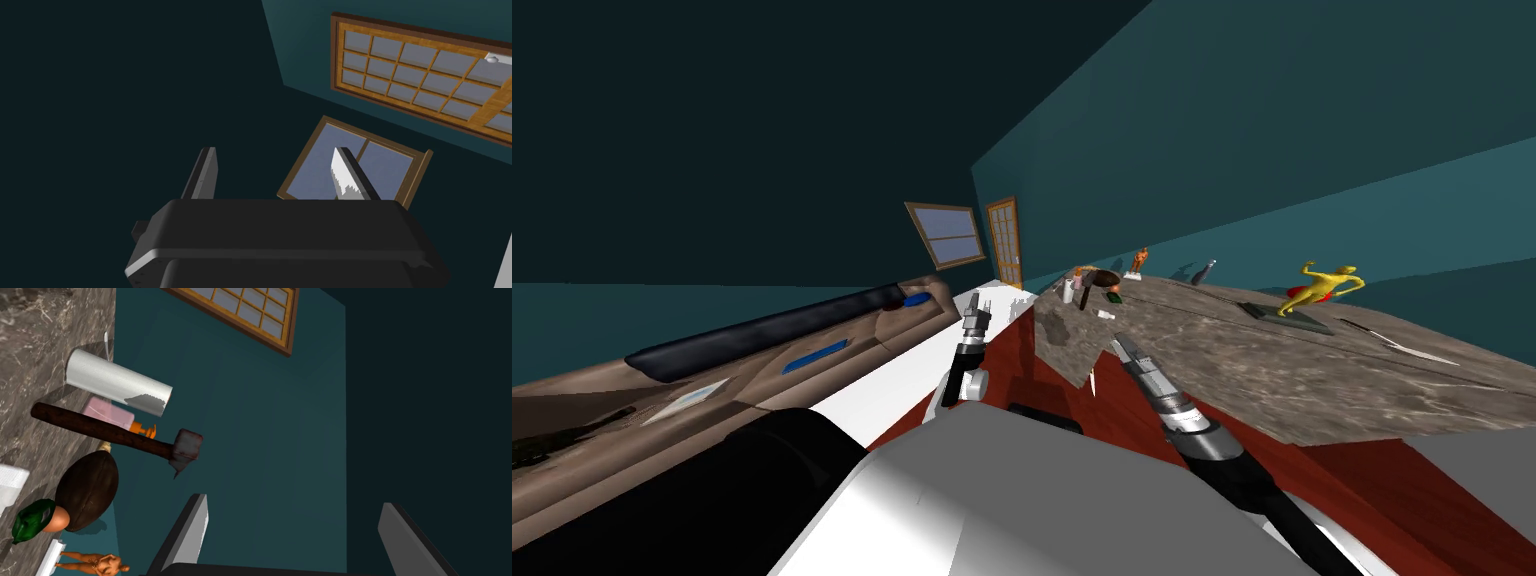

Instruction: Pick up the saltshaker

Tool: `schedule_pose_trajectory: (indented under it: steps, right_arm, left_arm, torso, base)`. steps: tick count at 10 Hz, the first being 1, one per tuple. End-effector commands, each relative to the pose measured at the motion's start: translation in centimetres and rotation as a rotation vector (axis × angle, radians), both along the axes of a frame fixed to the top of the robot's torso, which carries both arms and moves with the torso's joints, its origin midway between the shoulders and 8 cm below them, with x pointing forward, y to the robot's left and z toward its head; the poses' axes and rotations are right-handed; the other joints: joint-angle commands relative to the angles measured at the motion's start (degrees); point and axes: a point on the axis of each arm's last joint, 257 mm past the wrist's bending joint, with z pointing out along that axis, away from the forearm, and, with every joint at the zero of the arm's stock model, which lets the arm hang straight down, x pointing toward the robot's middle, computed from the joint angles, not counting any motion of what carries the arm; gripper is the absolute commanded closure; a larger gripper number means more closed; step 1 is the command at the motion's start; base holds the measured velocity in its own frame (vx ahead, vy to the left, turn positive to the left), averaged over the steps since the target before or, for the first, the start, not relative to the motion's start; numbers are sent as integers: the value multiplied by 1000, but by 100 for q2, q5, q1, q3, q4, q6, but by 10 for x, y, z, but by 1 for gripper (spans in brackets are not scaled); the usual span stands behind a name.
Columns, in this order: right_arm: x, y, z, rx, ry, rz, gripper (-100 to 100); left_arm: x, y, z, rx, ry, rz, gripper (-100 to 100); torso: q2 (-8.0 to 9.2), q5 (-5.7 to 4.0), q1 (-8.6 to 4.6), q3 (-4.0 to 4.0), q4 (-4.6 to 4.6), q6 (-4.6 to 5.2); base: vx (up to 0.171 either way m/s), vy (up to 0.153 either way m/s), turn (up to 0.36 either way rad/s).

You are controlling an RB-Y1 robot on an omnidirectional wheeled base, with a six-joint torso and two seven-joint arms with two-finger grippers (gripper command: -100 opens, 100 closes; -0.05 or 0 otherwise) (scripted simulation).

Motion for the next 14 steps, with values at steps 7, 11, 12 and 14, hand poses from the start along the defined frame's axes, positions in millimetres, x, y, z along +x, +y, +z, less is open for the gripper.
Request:
schedule_pose_trajectory:
  steps: [7,11,12,14]
  right_arm:
    - [-18,-3,-76,-253,174,80,-100]
    - [-30,-8,-99,-362,228,130,-100]
    - [-30,-8,-100,-370,230,136,-100]
    - [-40,-15,-121,-453,276,168,-100]
  left_arm:
    - [0,0,0,0,0,0,0]
    - [0,0,0,0,0,0,0]
    - [0,0,0,0,0,0,0]
    - [0,0,0,0,0,0,0]
  torso:
    - [-12,-1,-3,-6,-2,7]
    - [-18,-1,-1,-10,-4,1]
    - [-19,-1,-3,-11,-3,6]
    - [-24,0,-1,-13,-5,1]
  base:
    - [-28,8,190]
    - [-1,9,160]
    - [2,2,-11]
    - [17,12,230]
